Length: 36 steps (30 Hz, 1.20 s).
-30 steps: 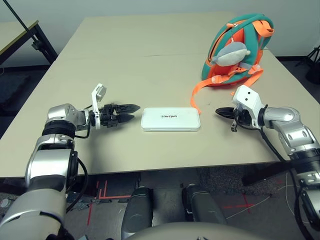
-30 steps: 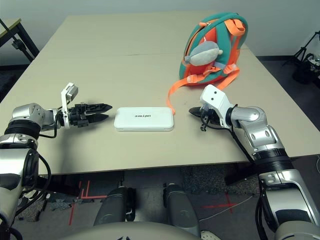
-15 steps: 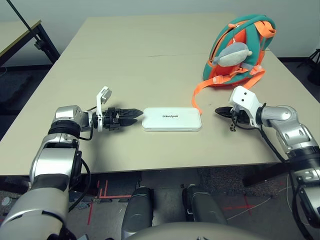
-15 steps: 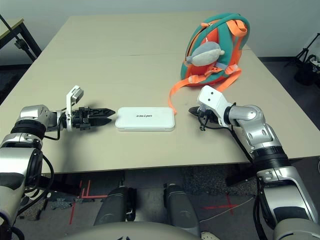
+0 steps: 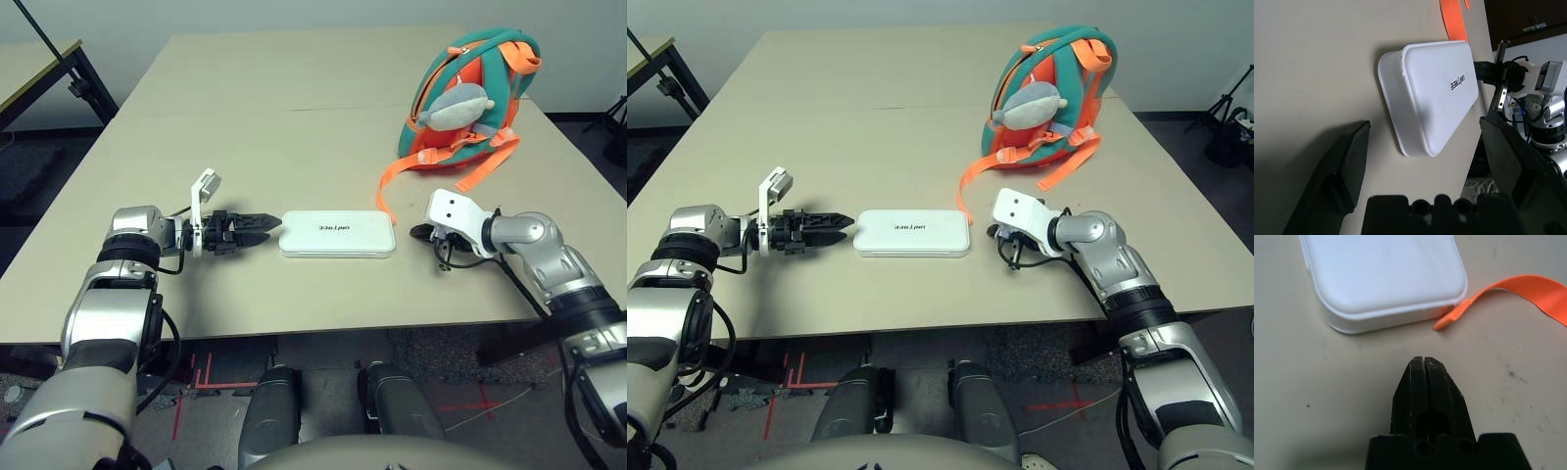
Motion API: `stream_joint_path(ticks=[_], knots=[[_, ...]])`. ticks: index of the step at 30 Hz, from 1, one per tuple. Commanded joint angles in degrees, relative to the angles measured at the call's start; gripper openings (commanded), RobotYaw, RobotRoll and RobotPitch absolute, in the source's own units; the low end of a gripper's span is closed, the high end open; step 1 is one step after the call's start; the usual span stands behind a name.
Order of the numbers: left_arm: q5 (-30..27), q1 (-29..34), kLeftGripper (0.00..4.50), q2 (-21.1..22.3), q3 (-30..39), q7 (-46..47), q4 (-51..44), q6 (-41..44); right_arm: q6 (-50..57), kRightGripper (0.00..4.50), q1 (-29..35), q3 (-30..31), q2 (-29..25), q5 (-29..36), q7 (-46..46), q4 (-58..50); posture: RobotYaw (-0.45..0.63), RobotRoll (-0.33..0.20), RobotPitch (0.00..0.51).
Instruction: Put the pencil case into the backpack and zip it.
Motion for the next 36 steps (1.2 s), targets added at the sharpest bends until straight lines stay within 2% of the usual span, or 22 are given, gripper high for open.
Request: stream_joint_path(ticks=[1, 29, 35, 36], knots=[[2.28, 1.7, 4.5, -0.9, -1.83, 0.16, 1.33, -0.01, -0.8, 0.06, -1.32, 1.48, 1.05, -0.91, 0.3, 0.27, -0.14, 0.0, 0.069], [3.67, 1.23, 4.5, -0.84, -1.82, 0.11, 2.46, 0.08, -0.51, 0.06, -5.45, 6.2, 11.14, -2.33, 2.01, -0.62, -0.14, 0.0, 0.069], [3.31, 1.33, 4.5, -0.55, -0.84, 0.29, 2.05, -1.68, -0.94, 0.06, -6.06, 5.99, 10.89, -2.19, 2.11, 0.3, -0.13, 0.0, 0.069], [3.27, 1.17, 4.33, -0.53, -0.43, 0.91, 2.26, -1.87, -1.05, 0.02, -5.94, 6.01, 10.56, -2.29, 2.12, 0.37, -0.13, 0.0, 0.069]])
